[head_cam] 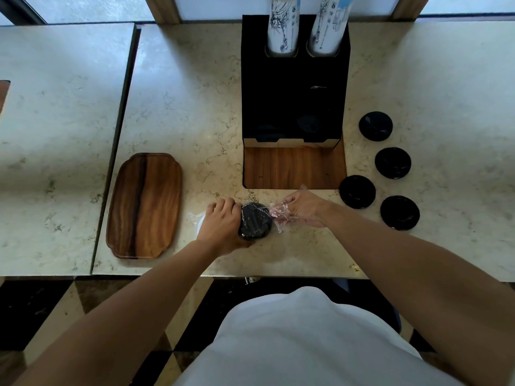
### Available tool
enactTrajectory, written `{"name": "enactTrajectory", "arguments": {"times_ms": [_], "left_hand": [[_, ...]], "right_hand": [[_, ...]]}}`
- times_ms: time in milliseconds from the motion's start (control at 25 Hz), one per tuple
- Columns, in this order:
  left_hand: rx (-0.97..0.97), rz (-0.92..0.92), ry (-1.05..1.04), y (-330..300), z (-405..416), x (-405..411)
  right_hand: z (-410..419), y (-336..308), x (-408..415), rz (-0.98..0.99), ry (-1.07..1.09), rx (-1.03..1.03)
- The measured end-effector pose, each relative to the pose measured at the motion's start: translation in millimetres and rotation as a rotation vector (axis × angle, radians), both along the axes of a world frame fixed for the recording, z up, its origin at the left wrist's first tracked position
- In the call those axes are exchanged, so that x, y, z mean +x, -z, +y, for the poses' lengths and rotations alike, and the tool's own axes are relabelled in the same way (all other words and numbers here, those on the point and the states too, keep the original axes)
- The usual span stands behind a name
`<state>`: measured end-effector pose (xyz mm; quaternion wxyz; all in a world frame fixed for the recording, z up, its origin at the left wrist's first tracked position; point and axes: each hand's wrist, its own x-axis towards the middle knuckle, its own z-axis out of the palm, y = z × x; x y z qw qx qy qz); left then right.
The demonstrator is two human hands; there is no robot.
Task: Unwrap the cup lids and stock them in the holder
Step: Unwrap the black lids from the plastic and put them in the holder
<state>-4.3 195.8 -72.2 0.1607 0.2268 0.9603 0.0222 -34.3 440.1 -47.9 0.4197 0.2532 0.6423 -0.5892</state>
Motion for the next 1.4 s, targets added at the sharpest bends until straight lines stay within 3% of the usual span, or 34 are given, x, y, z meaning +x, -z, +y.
{"name": "enactTrajectory", "arguments": {"times_ms": [480,760,1240,1400], "left_hand": [[0.048,0.026,-0.014,4,-6,1],[-0.022,0.060,0.038,1,-2,2],[-0.035,0.062,0.015,2,0,3],[-0.037,0.070,0.009,4,-2,1]], "right_hand": [[-4,-1,3,0.060,-0.219,0.103],[-5,1,2,0.032,-0.184,0.141],[32,6,5,0.095,-0.097,-0.043],[49,5,4,0.103,-0.094,-0.014]]}}
